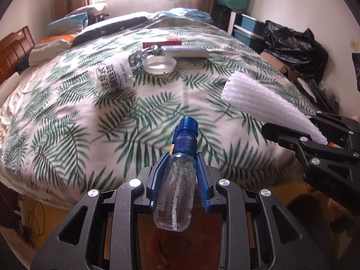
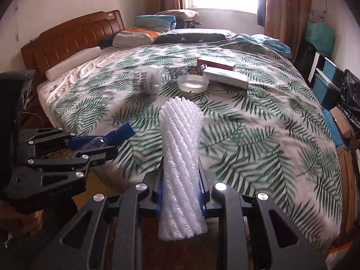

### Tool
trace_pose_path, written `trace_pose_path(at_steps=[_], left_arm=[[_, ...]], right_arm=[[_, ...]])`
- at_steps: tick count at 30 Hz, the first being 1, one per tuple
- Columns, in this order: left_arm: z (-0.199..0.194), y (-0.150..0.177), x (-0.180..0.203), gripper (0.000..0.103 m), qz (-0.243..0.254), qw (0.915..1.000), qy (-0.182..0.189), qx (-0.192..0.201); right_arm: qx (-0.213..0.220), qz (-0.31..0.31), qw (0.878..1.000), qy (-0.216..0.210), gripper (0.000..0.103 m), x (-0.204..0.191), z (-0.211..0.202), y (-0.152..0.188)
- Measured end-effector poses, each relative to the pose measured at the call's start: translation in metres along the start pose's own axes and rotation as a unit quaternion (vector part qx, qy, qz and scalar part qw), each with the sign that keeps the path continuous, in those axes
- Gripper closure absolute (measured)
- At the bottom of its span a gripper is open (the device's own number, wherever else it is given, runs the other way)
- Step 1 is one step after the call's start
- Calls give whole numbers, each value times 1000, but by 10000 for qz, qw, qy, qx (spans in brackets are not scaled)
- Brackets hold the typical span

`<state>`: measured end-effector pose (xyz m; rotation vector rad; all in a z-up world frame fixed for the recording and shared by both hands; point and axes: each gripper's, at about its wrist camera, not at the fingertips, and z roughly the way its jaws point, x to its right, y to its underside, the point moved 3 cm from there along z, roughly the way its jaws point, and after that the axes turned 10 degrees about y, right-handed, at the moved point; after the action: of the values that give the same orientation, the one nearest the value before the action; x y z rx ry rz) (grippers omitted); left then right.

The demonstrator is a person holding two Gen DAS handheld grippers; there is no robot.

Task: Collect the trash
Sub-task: 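Carry both items over the wastebasket and open both tools to drop them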

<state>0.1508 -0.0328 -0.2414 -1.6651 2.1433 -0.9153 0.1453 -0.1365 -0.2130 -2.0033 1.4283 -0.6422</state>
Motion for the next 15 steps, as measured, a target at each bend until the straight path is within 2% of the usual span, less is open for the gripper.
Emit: trace_pose_path(at_steps=[8, 15], left_arm=[[-25, 52, 13, 74, 26, 9997, 48, -234], [-25, 95, 24, 74, 33, 9983, 92, -571]], right_arm=[[-262, -31, 9995, -193, 80, -30, -22, 51], [-643, 29, 9973, -348, 80, -49, -20, 90]])
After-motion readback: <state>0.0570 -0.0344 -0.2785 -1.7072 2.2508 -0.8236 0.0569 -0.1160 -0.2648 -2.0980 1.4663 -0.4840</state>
